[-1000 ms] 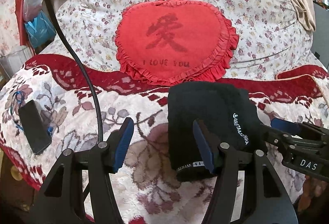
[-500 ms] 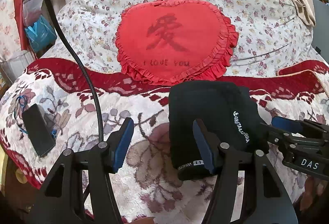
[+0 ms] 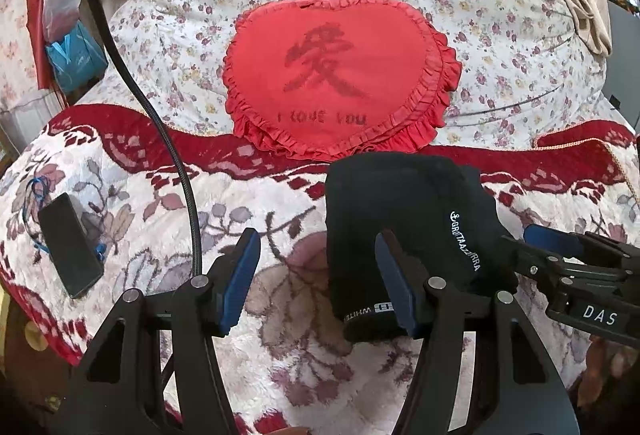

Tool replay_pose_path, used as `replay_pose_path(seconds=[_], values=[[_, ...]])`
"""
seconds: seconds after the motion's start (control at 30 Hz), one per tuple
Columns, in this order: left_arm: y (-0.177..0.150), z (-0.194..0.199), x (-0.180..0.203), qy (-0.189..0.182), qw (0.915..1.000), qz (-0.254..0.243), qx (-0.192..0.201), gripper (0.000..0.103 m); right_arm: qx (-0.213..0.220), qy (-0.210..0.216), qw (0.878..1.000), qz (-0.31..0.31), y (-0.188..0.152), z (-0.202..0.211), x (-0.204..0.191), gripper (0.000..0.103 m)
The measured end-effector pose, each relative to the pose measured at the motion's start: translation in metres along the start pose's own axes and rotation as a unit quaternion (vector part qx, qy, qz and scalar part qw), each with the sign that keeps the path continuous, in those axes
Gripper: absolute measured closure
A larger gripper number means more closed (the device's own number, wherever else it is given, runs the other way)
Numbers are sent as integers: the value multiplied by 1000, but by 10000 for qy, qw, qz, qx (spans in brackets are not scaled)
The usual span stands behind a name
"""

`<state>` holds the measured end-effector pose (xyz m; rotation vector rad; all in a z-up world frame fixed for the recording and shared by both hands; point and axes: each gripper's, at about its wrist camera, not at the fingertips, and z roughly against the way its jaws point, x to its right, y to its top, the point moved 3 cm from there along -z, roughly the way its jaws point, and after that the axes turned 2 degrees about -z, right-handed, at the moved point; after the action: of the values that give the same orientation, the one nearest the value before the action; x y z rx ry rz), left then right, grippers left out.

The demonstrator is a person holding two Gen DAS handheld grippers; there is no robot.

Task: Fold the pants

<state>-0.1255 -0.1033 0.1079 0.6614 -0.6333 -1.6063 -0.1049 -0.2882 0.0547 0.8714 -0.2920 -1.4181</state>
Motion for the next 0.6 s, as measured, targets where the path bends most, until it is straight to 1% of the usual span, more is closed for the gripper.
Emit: replay_pose_path(seconds=[0.6], values=[[-3,-6,-14,74,9999,144,-58,43,-135,4,9999,-35,-4,-9,0,42]])
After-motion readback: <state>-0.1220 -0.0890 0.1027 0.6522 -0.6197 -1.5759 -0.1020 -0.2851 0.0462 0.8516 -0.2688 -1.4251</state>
